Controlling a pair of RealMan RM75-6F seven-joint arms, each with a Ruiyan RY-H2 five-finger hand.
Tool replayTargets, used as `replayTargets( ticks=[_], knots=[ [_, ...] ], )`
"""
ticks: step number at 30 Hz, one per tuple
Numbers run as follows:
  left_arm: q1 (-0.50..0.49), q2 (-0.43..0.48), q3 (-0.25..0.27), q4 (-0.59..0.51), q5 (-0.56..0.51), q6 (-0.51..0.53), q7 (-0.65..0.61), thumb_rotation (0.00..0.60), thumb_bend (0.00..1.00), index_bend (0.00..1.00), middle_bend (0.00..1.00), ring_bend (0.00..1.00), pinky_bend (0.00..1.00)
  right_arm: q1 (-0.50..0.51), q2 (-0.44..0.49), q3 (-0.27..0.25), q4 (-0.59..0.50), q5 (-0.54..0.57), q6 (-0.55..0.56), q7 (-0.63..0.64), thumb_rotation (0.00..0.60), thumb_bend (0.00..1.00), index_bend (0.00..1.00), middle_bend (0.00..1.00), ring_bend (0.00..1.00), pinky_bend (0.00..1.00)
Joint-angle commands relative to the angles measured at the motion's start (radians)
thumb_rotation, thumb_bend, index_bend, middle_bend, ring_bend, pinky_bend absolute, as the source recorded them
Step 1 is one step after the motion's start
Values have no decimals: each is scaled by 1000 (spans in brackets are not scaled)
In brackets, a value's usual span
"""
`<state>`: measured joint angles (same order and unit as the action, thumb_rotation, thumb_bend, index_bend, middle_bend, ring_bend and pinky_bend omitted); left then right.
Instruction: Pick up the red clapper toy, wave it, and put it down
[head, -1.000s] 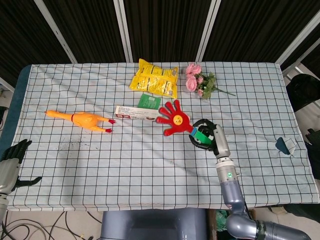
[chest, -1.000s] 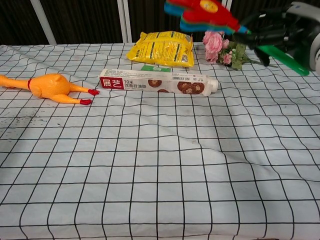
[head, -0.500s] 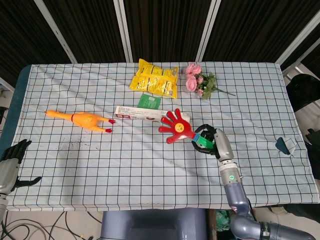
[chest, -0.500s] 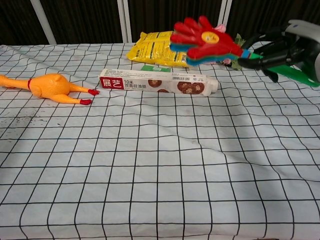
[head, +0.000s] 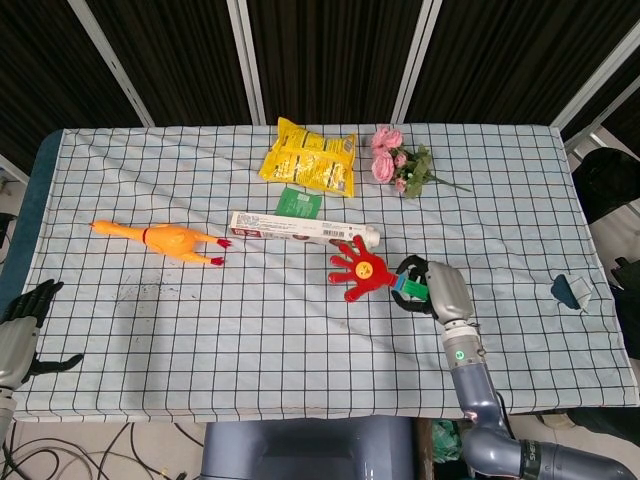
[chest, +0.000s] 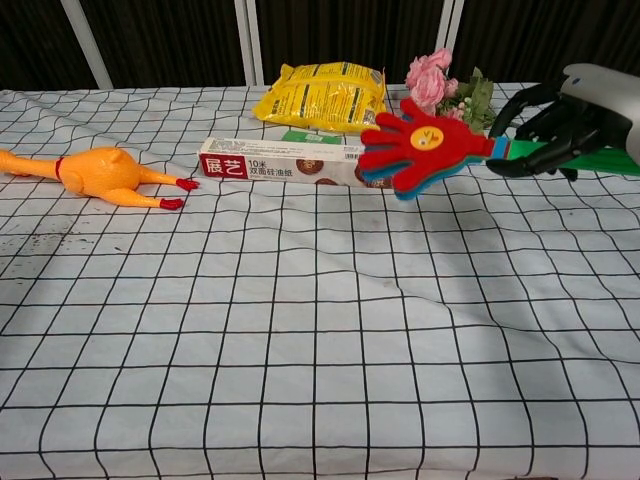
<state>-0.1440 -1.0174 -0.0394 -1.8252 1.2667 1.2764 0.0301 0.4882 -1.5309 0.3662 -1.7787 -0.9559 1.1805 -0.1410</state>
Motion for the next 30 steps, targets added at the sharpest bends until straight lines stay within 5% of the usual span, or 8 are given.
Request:
replayTargets(
  ticks=[1, 6, 13, 19, 23, 30],
  knots=[
    [0, 0, 0, 0, 0, 1, 1, 600, 0, 0, 0, 0, 0, -93, -30, 166, -120, -84, 6, 684, 600, 475, 821, 718, 710, 748],
    [0, -1, 0, 1, 0, 2, 1, 600, 0, 0, 0, 0, 0, -133, -16, 212, -161, -69, -30, 909, 600, 479, 821, 713, 704, 743],
    [0, -3, 0, 1, 0, 2, 3, 600, 0, 0, 0, 0, 0, -120, 16, 163, -121, -112, -63, 842, 600, 477, 821, 712, 704, 743],
    [-1, -2, 0, 0, -2, -1, 4, 600, 0, 0, 0, 0, 0, -34, 97, 34, -36, -83, -159, 440, 600, 470, 821, 713, 708, 743],
    [-2, -1, 0, -1, -3, -2, 3, 600, 0, 0, 0, 0, 0, 36, 119, -66, 40, -79, -143, 60, 600, 469, 821, 713, 709, 743],
    [-2, -1, 1, -1, -2, -2, 5, 600, 0, 0, 0, 0, 0, 71, 105, -153, 111, -67, -134, -169, 600, 469, 821, 714, 709, 743]
  ],
)
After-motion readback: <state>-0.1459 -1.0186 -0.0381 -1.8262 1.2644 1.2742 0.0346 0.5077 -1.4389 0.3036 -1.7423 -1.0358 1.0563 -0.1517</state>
